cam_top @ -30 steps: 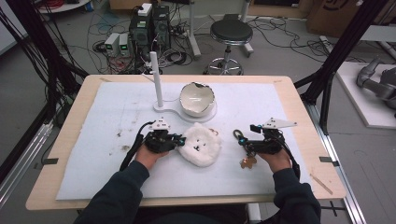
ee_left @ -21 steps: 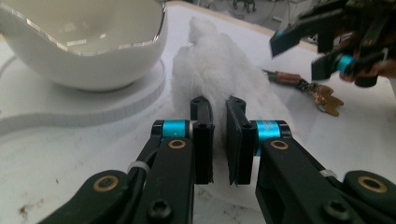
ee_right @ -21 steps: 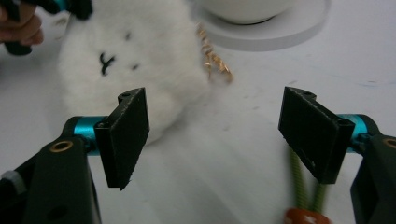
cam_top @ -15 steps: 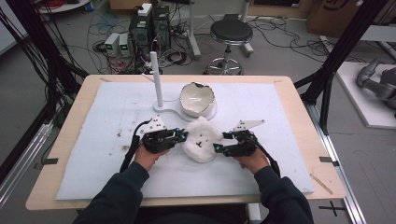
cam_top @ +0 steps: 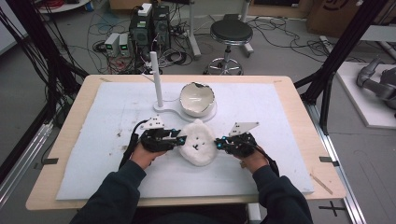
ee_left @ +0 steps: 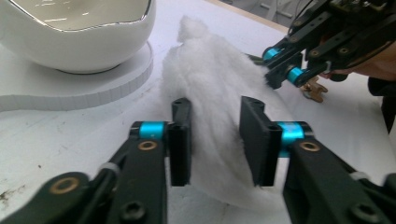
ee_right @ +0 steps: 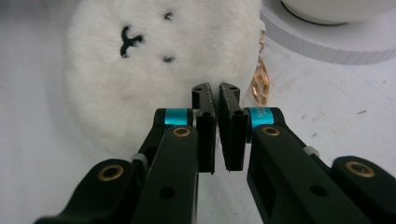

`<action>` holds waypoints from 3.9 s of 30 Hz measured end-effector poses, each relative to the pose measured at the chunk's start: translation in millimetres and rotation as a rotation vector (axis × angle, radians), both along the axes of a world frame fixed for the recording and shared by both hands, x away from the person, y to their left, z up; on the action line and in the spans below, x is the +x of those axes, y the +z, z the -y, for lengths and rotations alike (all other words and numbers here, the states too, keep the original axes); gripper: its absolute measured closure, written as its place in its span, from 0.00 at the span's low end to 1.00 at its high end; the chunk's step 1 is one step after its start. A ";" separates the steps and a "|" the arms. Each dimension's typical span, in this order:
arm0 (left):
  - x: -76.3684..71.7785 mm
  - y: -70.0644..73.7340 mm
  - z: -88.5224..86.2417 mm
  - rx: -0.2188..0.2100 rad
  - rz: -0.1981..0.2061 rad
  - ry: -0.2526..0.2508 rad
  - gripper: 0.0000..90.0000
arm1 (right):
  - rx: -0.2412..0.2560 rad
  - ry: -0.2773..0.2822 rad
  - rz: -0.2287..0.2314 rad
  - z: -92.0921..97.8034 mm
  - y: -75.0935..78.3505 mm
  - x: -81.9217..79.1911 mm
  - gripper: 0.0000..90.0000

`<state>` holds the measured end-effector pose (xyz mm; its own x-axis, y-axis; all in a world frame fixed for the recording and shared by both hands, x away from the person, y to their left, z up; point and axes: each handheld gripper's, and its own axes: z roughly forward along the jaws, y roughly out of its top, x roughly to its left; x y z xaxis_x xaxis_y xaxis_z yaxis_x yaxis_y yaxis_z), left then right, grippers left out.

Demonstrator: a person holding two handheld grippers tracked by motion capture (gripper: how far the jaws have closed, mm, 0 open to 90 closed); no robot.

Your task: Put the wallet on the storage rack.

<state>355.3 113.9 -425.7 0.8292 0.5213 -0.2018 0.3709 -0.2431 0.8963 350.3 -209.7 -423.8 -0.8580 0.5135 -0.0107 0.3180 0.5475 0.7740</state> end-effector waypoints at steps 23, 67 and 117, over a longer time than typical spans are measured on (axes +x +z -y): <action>5.9 -2.7 -4.6 -0.036 -0.027 0.011 0.89 | 0.037 0.118 0.152 -0.5 18.7 -12.1 0.96; -8.2 12.8 1.0 -0.150 0.124 -0.087 0.85 | 0.321 0.084 -0.117 11.7 13.2 4.9 0.63; 7.3 10.1 -109.3 -0.003 0.061 0.360 0.24 | -0.390 0.003 0.309 -69.7 157.7 103.5 0.81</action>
